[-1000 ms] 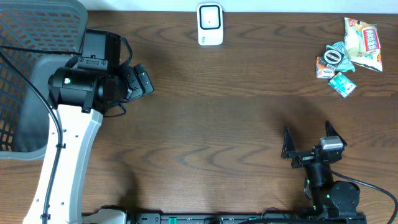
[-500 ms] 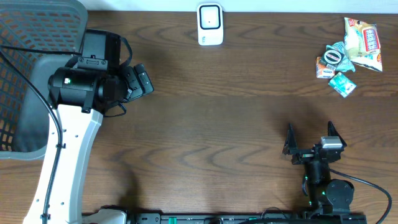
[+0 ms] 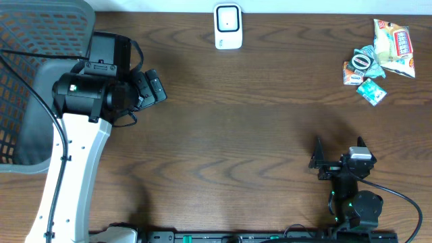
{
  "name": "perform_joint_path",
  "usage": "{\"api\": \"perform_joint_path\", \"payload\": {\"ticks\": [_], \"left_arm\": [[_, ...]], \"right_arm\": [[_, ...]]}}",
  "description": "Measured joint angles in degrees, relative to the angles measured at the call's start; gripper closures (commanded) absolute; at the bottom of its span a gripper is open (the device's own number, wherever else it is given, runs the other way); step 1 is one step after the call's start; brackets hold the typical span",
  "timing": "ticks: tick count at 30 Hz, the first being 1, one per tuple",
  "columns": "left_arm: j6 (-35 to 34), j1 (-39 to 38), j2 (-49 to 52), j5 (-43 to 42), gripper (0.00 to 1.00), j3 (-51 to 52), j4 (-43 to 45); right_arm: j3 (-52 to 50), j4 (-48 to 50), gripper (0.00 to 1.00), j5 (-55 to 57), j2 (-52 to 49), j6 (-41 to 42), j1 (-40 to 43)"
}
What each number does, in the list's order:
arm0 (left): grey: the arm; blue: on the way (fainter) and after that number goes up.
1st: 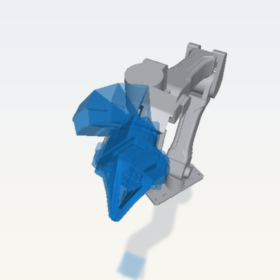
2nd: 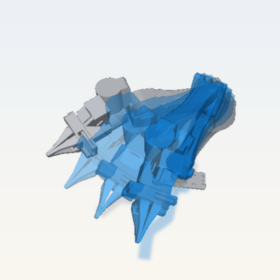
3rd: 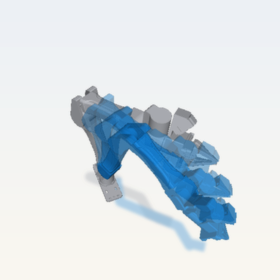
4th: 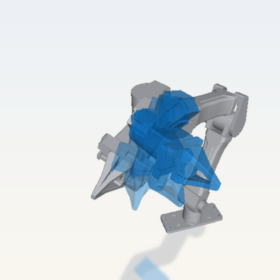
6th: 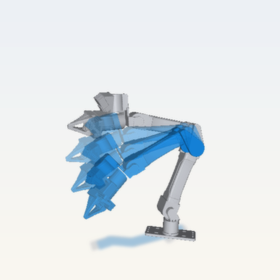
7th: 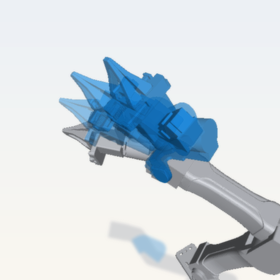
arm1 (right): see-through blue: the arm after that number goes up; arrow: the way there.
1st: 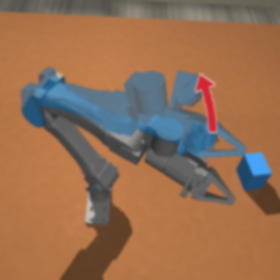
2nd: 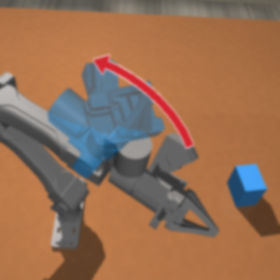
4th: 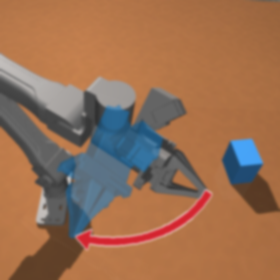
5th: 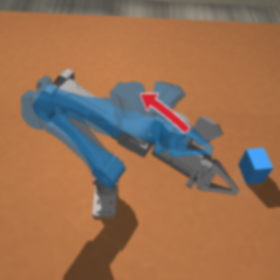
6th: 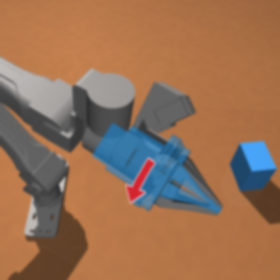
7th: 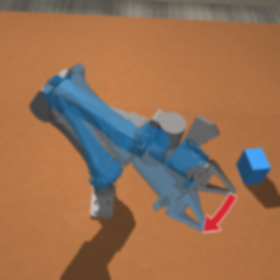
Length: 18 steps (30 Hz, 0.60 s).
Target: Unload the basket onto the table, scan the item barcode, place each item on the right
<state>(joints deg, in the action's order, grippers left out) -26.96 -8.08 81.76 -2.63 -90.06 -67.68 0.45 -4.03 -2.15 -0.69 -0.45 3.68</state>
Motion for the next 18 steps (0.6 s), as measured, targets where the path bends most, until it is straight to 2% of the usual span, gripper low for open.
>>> {"api": "perform_joint_path", "payload": {"ticks": [18], "left_arm": [[-0.02, 0.0, 0.0, 0.0, 0.02, 0.0, 0.0]], "right_arm": [[0.0, -0.11, 0.01, 1.53, 0.0, -1.73, 0.0]]}}
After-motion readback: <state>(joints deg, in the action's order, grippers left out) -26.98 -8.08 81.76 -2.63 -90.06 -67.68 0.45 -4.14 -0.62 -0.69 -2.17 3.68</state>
